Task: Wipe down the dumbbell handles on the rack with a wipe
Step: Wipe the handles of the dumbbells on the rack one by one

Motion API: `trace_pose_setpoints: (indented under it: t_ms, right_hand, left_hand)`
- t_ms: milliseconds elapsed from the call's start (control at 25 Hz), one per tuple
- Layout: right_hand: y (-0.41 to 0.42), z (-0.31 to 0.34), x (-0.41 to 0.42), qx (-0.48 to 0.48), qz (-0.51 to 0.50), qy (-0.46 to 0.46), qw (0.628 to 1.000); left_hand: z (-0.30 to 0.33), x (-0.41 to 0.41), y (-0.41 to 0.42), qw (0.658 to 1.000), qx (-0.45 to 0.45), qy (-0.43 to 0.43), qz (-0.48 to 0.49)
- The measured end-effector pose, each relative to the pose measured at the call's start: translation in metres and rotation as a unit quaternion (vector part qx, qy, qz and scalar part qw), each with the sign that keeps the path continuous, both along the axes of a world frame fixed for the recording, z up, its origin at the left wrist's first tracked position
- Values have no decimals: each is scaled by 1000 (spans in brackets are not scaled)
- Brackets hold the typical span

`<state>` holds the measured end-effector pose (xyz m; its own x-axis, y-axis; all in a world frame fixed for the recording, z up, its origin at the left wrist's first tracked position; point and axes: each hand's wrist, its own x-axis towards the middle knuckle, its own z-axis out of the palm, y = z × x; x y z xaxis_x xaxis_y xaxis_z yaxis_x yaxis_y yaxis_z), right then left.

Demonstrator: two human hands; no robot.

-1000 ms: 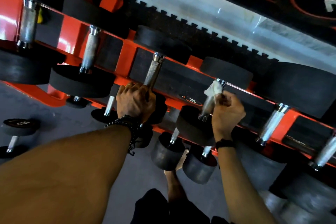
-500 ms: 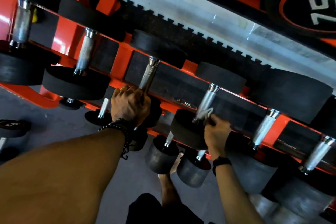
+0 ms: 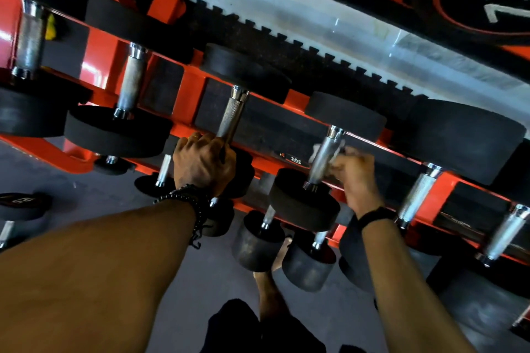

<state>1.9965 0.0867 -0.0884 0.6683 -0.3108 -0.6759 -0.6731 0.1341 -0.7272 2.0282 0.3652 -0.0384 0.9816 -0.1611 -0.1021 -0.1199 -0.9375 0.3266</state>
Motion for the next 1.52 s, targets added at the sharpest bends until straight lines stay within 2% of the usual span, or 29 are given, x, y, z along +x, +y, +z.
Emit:
trace_pose_setpoints:
  t_ms: [120, 240, 400, 600, 720, 800, 960, 1080, 1200, 1280, 1320, 1520]
  right_hand:
    - [6, 10, -2, 82, -6, -51, 995]
    - [10, 19, -22, 157, 70, -33, 984]
    - [-2, 15, 28, 241, 4, 3, 971]
    - [17, 17, 2, 201, 65, 86, 974]
    - [13, 17, 42, 203, -36, 80, 975]
    - [22, 12, 35, 148, -28, 84, 985]
    - [28, 4, -12, -71, 92, 111, 987]
    - [31, 14, -21, -230, 100, 23, 968]
    - [34, 23, -16, -327, 2, -121, 937]
    - [31, 20, -2, -351, -75, -177, 916]
    - [31, 15, -3, -350, -79, -187, 915]
    - [47, 15, -60, -311, 15, -108, 944]
  left_hand:
    - [-1, 0, 0, 1000, -8, -4, 3]
    - [0, 0, 1, 1000, -6, -1, 6]
    - [-4, 0, 0, 1000, -1, -8, 2]
    - [1, -2, 0, 1000, -11, -6, 5]
    - [0, -1, -1, 1000, -17, -13, 8]
    - [0, -1, 0, 1000, -15, -11, 9]
    - [-2, -2, 1, 1000, -13, -13, 11]
    - [-3, 0, 1, 1000, -7, -8, 9]
    - [-1, 0, 2, 1000, -10, -3, 9]
    - [-1, 0, 1, 1000, -10, -6, 10]
    - [-1, 0, 1, 1000, -9, -6, 11]
    - [-1, 0, 1, 1000, 6, 15, 9]
